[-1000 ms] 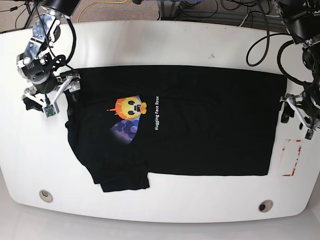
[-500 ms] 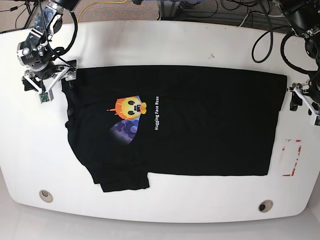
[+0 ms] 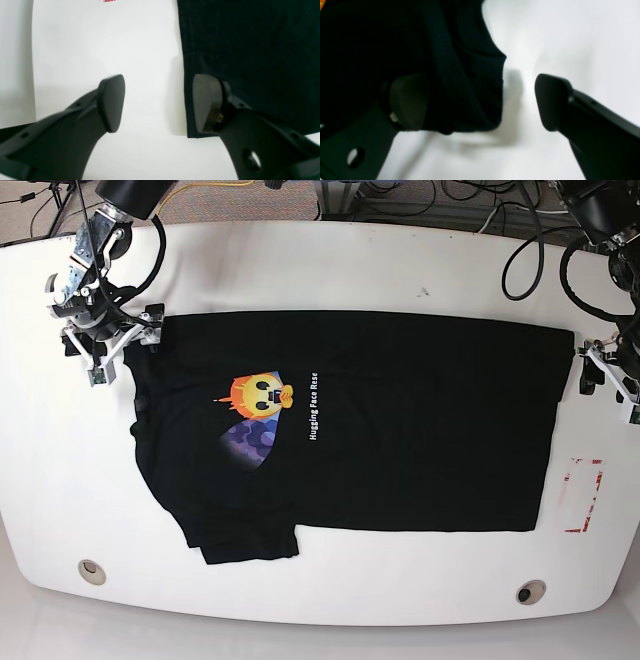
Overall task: Layout the t-shirt on the table in an organized manner, then fold the t-shirt properly
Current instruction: 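Grasp the t-shirt edge again with both grippers, then pull the t-shirt edge with both grippers to smooth it, then release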
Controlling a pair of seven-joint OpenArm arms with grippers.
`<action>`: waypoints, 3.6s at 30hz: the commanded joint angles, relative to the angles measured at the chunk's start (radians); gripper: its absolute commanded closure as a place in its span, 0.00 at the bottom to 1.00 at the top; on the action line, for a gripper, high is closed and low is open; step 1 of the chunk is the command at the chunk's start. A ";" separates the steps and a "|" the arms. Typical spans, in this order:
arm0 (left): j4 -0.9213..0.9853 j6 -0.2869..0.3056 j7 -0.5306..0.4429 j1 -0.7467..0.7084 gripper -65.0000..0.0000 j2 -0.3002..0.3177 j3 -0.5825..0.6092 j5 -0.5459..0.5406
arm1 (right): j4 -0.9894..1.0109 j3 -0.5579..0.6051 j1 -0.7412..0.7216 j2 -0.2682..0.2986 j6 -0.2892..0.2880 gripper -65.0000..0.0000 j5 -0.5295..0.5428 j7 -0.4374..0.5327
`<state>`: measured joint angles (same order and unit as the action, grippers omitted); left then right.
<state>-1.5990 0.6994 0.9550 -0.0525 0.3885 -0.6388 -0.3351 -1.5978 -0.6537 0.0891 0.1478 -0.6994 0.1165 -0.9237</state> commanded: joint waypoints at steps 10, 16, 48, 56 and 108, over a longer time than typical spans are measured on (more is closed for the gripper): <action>0.064 -0.001 -0.018 0.013 0.38 -0.004 0.004 -0.008 | 0.057 -0.002 -0.032 0.014 0.001 0.46 0.012 0.018; 0.104 -0.001 -0.020 0.009 0.38 -0.004 0.058 -0.008 | 0.057 -0.001 -0.030 0.014 0.001 0.75 0.012 0.018; 0.220 -0.001 -0.021 -0.043 0.94 -0.061 0.152 0.037 | 0.052 -0.001 -0.027 -0.018 0.001 0.87 0.010 0.018; 0.159 -0.001 -0.017 -0.096 0.95 -0.066 0.147 0.100 | 0.030 -0.005 0.007 -0.010 0.001 0.87 0.005 0.016; -0.263 -0.001 0.108 -0.337 0.43 -0.038 0.149 0.095 | -0.398 -0.056 0.352 -0.010 0.001 0.00 0.002 -0.122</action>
<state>-1.8256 0.6987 1.0622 -0.3923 0.3359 -0.4831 -0.2394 -1.9553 -0.6823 0.4423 0.1242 -0.7010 0.1150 -1.0576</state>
